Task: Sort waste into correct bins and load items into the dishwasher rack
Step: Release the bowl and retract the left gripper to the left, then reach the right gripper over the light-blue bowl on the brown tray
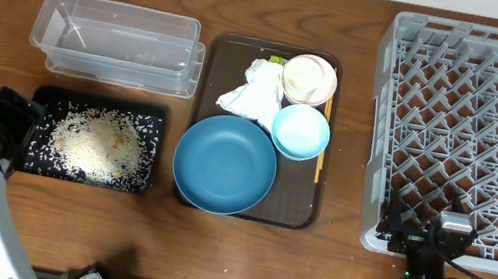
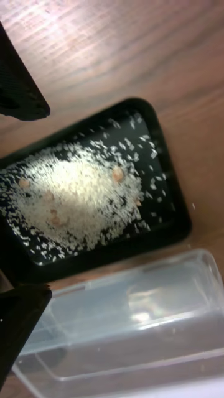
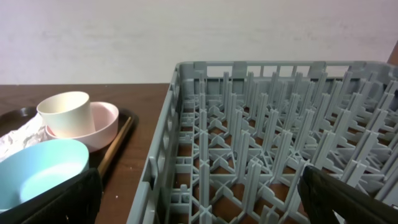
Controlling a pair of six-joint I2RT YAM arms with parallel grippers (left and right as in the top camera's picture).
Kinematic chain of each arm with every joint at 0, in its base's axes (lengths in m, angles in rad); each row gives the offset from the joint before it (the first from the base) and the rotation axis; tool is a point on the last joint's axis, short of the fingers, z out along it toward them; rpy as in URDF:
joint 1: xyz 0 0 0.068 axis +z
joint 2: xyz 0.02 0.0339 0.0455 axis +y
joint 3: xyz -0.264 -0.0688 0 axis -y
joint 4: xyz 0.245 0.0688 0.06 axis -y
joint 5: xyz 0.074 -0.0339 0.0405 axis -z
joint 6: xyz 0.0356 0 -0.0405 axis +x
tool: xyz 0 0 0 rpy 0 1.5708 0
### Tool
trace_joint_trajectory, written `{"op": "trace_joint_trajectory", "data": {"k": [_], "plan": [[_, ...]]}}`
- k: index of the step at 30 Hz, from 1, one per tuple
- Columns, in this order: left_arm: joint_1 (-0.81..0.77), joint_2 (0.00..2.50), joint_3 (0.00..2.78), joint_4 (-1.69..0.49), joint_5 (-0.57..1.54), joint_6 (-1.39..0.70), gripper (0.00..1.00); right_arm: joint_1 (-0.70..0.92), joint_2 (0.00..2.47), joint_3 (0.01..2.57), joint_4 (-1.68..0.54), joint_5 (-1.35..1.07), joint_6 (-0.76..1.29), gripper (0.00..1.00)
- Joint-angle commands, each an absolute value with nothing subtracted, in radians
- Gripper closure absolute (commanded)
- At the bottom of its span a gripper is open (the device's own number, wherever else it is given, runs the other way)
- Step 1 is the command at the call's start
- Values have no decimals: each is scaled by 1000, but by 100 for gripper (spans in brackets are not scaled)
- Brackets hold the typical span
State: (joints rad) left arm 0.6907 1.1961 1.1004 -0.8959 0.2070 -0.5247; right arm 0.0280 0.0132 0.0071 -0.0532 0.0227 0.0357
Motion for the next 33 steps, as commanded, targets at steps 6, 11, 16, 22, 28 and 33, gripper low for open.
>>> {"op": "trace_joint_trajectory", "data": {"k": [6,11,16,22,28,33], "plan": [[696,1222,1117,-923,208,-537,13,14,13,6,100,10,35,1],[695,1222,1117,-923,208,-537,12,14,13,6,226,-115,238,1],[696,1222,1117,-923,208,-537,12,14,14,6,520,-248,265,1],[695,1222,1117,-923,208,-537,12,14,86,57,704,-246,265,1],[695,1222,1117,-923,208,-537,12,14,422,291,632,-436,154,1],[695,1222,1117,-923,208,-537,12,15,810,630,494,-740,136,1]]}}
